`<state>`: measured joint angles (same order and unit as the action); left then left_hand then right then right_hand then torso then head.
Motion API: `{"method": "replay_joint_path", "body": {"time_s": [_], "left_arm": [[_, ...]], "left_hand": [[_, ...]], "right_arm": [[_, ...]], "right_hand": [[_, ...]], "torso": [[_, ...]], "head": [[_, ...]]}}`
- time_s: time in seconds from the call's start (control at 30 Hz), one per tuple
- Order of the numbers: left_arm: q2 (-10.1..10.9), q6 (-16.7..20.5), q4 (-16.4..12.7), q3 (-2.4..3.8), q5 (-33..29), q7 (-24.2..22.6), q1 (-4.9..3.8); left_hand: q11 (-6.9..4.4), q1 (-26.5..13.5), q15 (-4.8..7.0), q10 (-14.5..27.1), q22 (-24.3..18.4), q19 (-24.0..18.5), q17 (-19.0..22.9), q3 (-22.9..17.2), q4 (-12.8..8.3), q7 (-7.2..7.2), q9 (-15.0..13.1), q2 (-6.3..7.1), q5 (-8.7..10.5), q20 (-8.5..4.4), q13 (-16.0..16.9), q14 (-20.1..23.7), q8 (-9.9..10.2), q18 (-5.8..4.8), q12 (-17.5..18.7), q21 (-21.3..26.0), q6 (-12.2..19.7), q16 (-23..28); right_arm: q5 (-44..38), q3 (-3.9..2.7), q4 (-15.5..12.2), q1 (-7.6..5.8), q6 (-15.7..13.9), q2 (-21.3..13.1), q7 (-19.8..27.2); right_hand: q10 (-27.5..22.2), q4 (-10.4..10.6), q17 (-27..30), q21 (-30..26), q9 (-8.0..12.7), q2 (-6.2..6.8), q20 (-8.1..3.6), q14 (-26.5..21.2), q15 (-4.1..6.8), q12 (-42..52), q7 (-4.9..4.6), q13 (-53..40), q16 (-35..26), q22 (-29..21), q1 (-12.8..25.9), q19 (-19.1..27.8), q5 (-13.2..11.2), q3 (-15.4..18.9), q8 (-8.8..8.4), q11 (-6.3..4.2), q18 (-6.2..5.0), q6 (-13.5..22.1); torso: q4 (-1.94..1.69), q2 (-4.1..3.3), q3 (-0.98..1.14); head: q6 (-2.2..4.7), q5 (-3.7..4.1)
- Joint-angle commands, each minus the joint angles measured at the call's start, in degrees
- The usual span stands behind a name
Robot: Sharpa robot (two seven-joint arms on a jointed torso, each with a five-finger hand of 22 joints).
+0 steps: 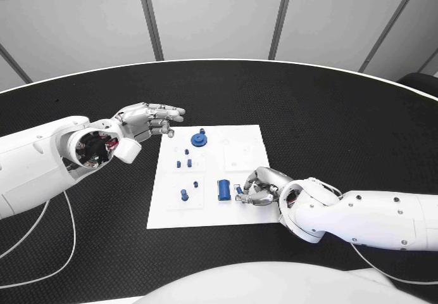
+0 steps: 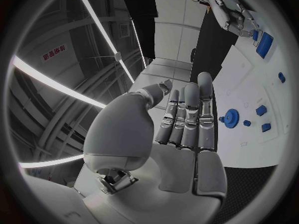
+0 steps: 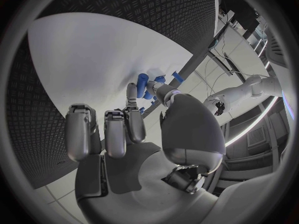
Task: Assemble the parts on the task board
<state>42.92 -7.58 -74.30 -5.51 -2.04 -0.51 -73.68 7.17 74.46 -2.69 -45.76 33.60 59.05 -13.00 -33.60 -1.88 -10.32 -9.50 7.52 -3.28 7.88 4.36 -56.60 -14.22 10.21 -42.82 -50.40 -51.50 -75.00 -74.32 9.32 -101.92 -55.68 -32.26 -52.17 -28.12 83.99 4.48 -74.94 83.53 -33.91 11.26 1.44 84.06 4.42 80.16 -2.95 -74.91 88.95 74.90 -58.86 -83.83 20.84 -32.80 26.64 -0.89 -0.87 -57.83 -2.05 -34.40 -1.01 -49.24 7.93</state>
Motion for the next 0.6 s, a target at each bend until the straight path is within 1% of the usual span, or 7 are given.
{"method": "replay_joint_path", "body": {"time_s": [0.03,0.13,0.33,0.4,0.6], "left_arm": [[-0.01,0.02,0.01,0.0,0.0,0.0,0.0],[-0.05,0.0,0.03,0.0,0.0,0.01,0.0],[-0.12,-0.04,0.07,0.0,0.0,0.02,0.0],[-0.13,-0.04,0.06,0.0,0.0,0.02,0.0],[-0.15,-0.03,0.09,0.0,0.0,0.05,0.0]], "left_hand": [[-0.09,-0.33,-0.19,0.51,-0.05,0.25,-0.06,-0.03,0.34,-0.25,-0.05,0.0,0.09,0.01,0.09,0.31,0.24,0.42,-0.07,0.21,0.25,0.07],[-0.09,-0.33,-0.19,0.51,-0.05,0.25,-0.06,-0.03,0.34,-0.25,-0.05,0.0,0.09,0.01,0.09,0.31,0.24,0.42,-0.07,0.21,0.25,0.07],[-0.09,-0.33,-0.19,0.51,-0.05,0.25,-0.06,-0.03,0.34,-0.25,-0.05,0.0,0.09,0.01,0.09,0.31,0.24,0.42,-0.07,0.21,0.25,0.07],[-0.09,-0.33,-0.19,0.51,-0.05,0.25,-0.06,-0.03,0.34,-0.25,-0.05,0.0,0.09,0.01,0.09,0.31,0.24,0.42,-0.07,0.21,0.25,0.07],[-0.09,-0.33,-0.19,0.51,-0.05,0.25,-0.06,-0.03,0.34,-0.25,-0.05,0.0,0.09,0.01,0.09,0.31,0.24,0.42,-0.07,0.21,0.25,0.07]], "right_arm": [[0.0,-0.02,0.02,0.0,-0.13,-0.02,0.0],[0.0,-0.04,0.02,0.0,-0.21,0.01,0.0],[0.0,-0.1,0.07,0.0,-0.38,0.2,0.03],[0.0,-0.13,0.1,-0.01,-0.43,0.27,0.05],[0.0,-0.19,0.25,-0.01,-0.5,0.35,-0.05]], "right_hand": [[2.12,0.58,-13.76,0.14,0.03,-0.21,-0.42,5.64,0.46,0.14,-0.15,-10.19,0.18,13.49,0.65,-5.16,-0.07,0.04,-0.28,-0.3,-0.32,0.08],[2.14,0.66,-13.77,0.15,0.03,-0.24,-0.42,5.64,0.46,0.16,-0.14,-10.21,0.18,13.5,0.75,-5.17,-0.06,0.07,-0.28,-0.3,-0.32,0.07],[2.16,0.89,-13.76,0.2,0.01,-0.3,-0.43,5.64,0.47,0.22,-0.13,-10.24,0.18,13.51,1.05,-5.17,-0.06,0.18,-0.24,-0.31,-0.31,-0.01],[2.15,0.95,-13.77,0.2,0.0,-0.29,-0.43,5.65,0.48,0.19,-0.13,-10.22,0.18,13.51,1.14,-5.18,-0.07,0.23,-0.23,-0.31,-0.31,-0.02],[2.16,1.25,-13.72,0.2,-0.02,-0.24,-0.44,5.64,0.48,0.2,-0.12,-10.23,0.16,13.51,1.58,-5.18,-0.24,0.47,-0.21,-0.32,-0.31,-0.08]], "torso": [[0.01,0.02,0.02],[0.03,0.01,0.05],[0.03,0.01,0.03],[0.0,-0.01,-0.01],[0.01,-0.02,-0.01]], "head": [[0.02,0.01],[0.02,0.06],[0.1,0.15],[0.06,0.2],[0.09,0.21]]}}
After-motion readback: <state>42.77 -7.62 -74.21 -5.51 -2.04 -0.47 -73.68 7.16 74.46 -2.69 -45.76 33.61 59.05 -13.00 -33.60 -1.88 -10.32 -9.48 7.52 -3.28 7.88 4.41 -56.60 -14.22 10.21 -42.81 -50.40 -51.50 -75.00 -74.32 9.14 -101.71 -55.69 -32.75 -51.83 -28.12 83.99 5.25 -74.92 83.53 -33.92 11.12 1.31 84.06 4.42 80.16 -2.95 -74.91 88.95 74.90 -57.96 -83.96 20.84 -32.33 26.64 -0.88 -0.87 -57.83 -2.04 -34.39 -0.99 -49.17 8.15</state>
